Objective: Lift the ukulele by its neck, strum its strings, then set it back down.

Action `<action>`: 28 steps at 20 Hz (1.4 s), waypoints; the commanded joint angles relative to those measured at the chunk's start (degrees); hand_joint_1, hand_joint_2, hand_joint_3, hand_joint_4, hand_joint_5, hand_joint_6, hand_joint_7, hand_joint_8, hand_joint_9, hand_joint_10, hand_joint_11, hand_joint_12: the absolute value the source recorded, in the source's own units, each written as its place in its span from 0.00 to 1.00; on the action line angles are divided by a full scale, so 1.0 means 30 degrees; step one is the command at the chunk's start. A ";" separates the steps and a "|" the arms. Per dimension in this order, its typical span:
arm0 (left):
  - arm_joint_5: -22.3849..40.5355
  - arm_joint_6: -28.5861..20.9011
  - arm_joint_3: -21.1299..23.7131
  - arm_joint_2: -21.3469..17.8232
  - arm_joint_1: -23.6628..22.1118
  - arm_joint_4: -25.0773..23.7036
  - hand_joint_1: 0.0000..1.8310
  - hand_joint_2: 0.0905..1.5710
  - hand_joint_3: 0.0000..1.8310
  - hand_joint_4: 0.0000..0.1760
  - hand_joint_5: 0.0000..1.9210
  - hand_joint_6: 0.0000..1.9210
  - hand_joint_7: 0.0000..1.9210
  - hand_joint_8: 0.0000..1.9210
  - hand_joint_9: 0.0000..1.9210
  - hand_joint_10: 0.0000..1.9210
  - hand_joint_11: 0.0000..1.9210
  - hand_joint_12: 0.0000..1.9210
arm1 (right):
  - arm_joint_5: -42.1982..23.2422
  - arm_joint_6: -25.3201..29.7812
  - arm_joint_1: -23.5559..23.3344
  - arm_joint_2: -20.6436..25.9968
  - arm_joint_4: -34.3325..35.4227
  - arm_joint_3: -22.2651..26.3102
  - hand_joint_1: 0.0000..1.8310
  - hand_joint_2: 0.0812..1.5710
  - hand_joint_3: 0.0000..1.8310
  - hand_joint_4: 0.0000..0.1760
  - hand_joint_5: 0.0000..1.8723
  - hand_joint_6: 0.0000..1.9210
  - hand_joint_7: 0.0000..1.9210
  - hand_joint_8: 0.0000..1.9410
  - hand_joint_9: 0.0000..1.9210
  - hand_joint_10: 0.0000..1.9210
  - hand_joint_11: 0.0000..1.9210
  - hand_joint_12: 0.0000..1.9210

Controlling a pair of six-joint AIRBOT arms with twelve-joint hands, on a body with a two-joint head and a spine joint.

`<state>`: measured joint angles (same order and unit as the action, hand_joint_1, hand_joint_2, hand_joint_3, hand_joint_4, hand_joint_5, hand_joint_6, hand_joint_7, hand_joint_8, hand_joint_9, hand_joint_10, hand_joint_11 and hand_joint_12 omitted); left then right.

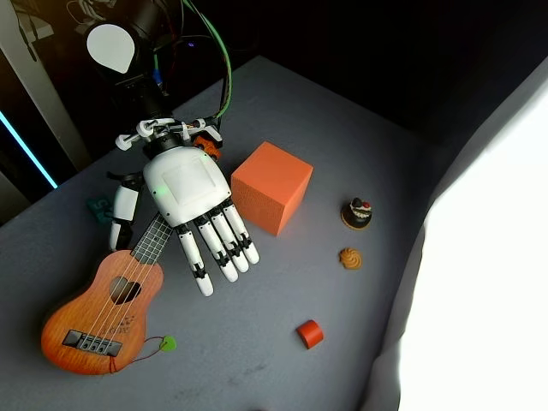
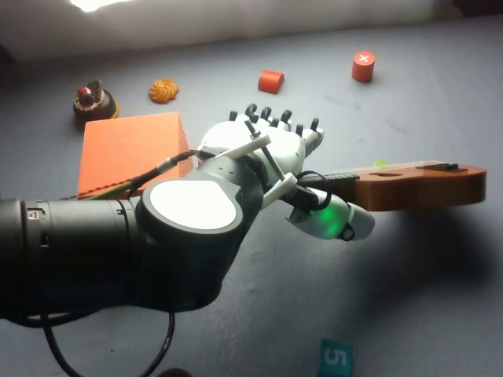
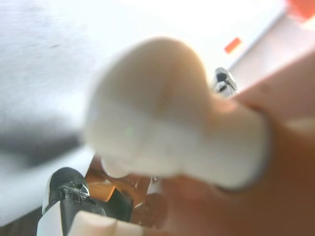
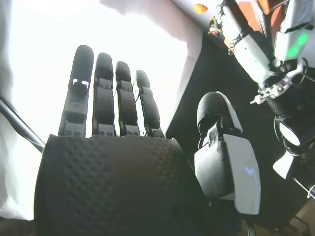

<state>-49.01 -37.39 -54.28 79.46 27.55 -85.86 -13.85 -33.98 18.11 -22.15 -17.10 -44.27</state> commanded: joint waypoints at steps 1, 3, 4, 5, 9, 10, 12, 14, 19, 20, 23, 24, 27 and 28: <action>-0.0268 0.0147 -0.0012 -0.0074 -0.0381 -0.1323 0.00 0.55 0.00 0.93 0.00 0.00 0.00 0.00 0.00 0.00 0.00 0.00 | -0.2000 -0.0038 -0.0146 0.0140 0.0306 -0.0010 0.05 0.81 0.00 0.00 0.09 0.00 0.10 0.00 0.08 0.13 0.00 0.56; -0.0165 0.0474 0.0072 -0.0202 -0.0625 -0.1101 0.00 0.56 0.00 0.89 0.00 0.00 0.00 0.00 0.00 0.00 0.00 0.00 | -0.2000 -0.0048 -0.0146 0.0140 0.0306 -0.0010 0.03 0.81 0.00 0.00 0.09 0.00 0.09 0.00 0.08 0.13 0.00 0.56; -0.0155 0.0627 0.0157 -0.0280 -0.0736 -0.0964 0.00 0.56 0.00 0.88 0.00 0.00 0.00 0.00 0.00 0.00 0.00 0.00 | -0.2000 -0.0053 -0.0144 0.0140 0.0306 -0.0010 0.05 0.81 0.00 0.00 0.09 0.00 0.10 0.00 0.08 0.14 0.00 0.59; -0.0154 0.0701 0.0227 -0.0341 -0.0797 -0.0903 0.00 0.56 0.00 0.86 0.00 0.00 0.00 0.00 0.00 0.00 0.00 0.00 | -0.2000 -0.0055 -0.0144 0.0140 0.0306 -0.0010 0.03 0.81 0.00 0.00 0.08 0.00 0.09 0.00 0.08 0.14 0.00 0.59; -0.0152 0.0984 0.0504 -0.0587 -0.1017 -0.0739 0.00 0.56 0.01 0.80 0.00 0.00 0.00 0.00 0.00 0.00 0.00 0.00 | -0.1998 -0.0074 -0.0135 0.0140 0.0306 -0.0010 0.04 0.82 0.00 0.00 0.10 0.01 0.10 0.00 0.07 0.14 0.00 0.56; -0.0087 0.1026 0.0590 -0.0677 -0.1019 -0.0741 0.00 0.58 0.01 0.75 0.00 0.00 0.00 0.00 0.00 0.00 0.00 0.00 | -0.1998 -0.0080 -0.0133 0.0140 0.0306 -0.0010 0.05 0.81 0.00 0.00 0.11 0.01 0.13 0.01 0.08 0.16 0.00 0.60; -0.0035 0.1087 0.0741 -0.0864 -0.1017 -0.0742 0.00 0.58 0.01 0.75 0.00 0.00 0.00 0.00 0.00 0.00 0.00 0.00 | -0.1998 -0.0086 -0.0129 0.0140 0.0306 -0.0010 0.02 0.82 0.00 0.00 0.10 0.01 0.12 0.00 0.07 0.16 0.00 0.58; -0.0033 0.1146 0.0852 -0.1011 -0.1101 -0.0742 0.00 0.58 0.01 0.73 0.00 0.00 0.00 0.00 0.00 0.00 0.00 0.00 | -0.1998 -0.0086 -0.0125 0.0140 0.0306 -0.0010 0.01 0.82 0.00 0.00 0.09 0.00 0.11 0.00 0.07 0.18 0.00 0.55; 0.0026 0.1391 0.0877 -0.1027 -0.1508 -0.0735 0.00 0.58 0.01 0.75 0.00 0.00 0.00 0.00 0.00 0.00 0.00 0.00 | -0.1998 -0.0086 -0.0118 0.0140 0.0306 0.0000 0.00 0.82 0.00 0.00 0.05 0.00 0.10 0.00 0.05 0.17 0.00 0.46; 0.0097 0.1431 0.0873 -0.1029 -0.1552 -0.0735 0.00 0.58 0.01 0.74 0.00 0.00 0.00 0.00 0.00 0.00 0.00 0.00 | -0.1998 -0.0086 -0.0118 0.0140 0.0306 0.0005 0.00 0.82 0.00 0.00 0.05 0.00 0.09 0.00 0.05 0.17 0.00 0.46; 0.0559 0.1652 0.0829 -0.1038 -0.1659 -0.0735 0.00 0.58 0.01 0.72 0.00 0.00 0.00 0.00 0.00 0.00 0.00 0.00 | -0.1996 -0.0088 -0.0116 0.0142 0.0306 0.0032 0.00 0.81 0.00 0.00 0.06 0.00 0.09 0.00 0.05 0.17 0.00 0.46; 0.0736 0.1696 0.0812 -0.1042 -0.1699 -0.0735 0.00 0.58 0.00 0.67 0.00 0.00 0.00 0.00 0.00 0.00 0.00 0.00 | -0.1996 -0.0088 -0.0116 0.0142 0.0306 0.0038 0.00 0.82 0.00 0.00 0.07 0.00 0.09 0.00 0.04 0.15 0.00 0.41; 0.1321 0.2092 0.0777 -0.1107 -0.1976 -0.0729 0.00 0.59 0.01 0.64 0.00 0.00 0.00 0.00 0.00 0.00 0.02 0.01 | -0.1996 -0.0088 -0.0108 0.0142 0.0306 0.0057 0.01 0.82 0.00 0.00 0.06 0.00 0.07 0.00 0.03 0.13 0.00 0.33; 0.1739 0.2323 0.0726 -0.1151 -0.2088 -0.0729 0.00 0.60 0.01 0.59 0.00 0.00 0.00 0.00 0.00 0.00 0.02 0.01 | -0.1996 -0.0090 -0.0104 0.0142 0.0306 0.0065 0.02 0.81 0.00 0.00 0.06 0.00 0.07 0.00 0.04 0.13 0.00 0.38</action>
<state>-43.92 -30.55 -51.99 76.47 22.09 -83.96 -13.85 -34.35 18.15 -22.15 -17.10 -44.25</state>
